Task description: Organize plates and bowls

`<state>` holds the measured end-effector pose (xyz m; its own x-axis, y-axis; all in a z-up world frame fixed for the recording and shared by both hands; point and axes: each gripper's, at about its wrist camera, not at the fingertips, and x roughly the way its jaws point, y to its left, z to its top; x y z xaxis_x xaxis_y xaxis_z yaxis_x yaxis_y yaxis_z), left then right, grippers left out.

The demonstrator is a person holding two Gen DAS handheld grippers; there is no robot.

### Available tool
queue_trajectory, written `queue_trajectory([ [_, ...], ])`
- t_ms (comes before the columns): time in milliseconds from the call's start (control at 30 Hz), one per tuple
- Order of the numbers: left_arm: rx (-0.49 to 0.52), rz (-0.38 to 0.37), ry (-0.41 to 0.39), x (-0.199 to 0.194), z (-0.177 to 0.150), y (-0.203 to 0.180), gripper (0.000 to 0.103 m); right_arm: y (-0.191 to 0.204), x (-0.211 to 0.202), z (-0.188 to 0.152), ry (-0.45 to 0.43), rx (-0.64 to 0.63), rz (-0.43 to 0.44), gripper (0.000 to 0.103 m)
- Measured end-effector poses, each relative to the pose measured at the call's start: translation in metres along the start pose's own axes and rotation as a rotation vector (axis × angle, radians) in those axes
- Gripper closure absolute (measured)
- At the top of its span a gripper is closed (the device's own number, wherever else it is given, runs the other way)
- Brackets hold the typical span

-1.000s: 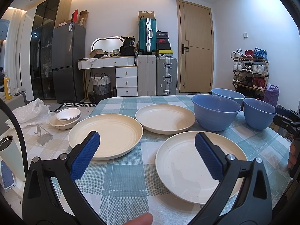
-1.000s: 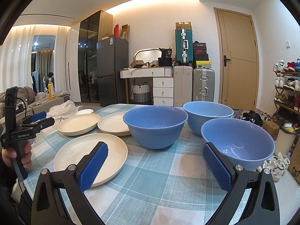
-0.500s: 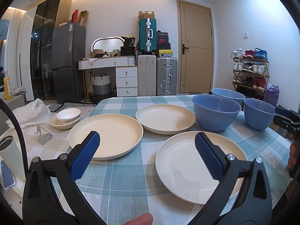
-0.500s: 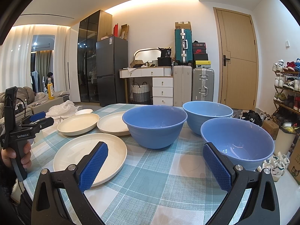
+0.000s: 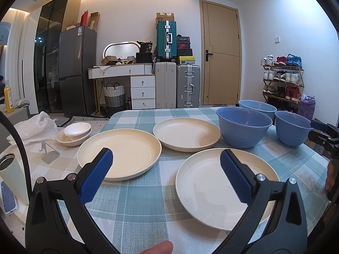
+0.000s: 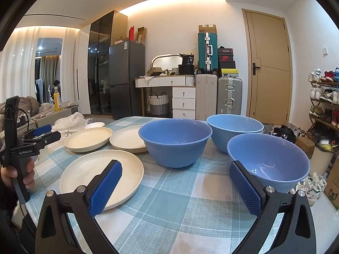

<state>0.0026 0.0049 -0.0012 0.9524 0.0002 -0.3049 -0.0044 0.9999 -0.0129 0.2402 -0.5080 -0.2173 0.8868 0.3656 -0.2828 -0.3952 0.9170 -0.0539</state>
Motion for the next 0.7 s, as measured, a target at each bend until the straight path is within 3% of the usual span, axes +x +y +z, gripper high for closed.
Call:
queue_trajectory([
  [700,0.009,0.005,-0.024,-0.0087,0.0012,-0.0043,0.002,-0.0031,-0.0002,0.0016,0.002,0.003,0.0,0.0],
])
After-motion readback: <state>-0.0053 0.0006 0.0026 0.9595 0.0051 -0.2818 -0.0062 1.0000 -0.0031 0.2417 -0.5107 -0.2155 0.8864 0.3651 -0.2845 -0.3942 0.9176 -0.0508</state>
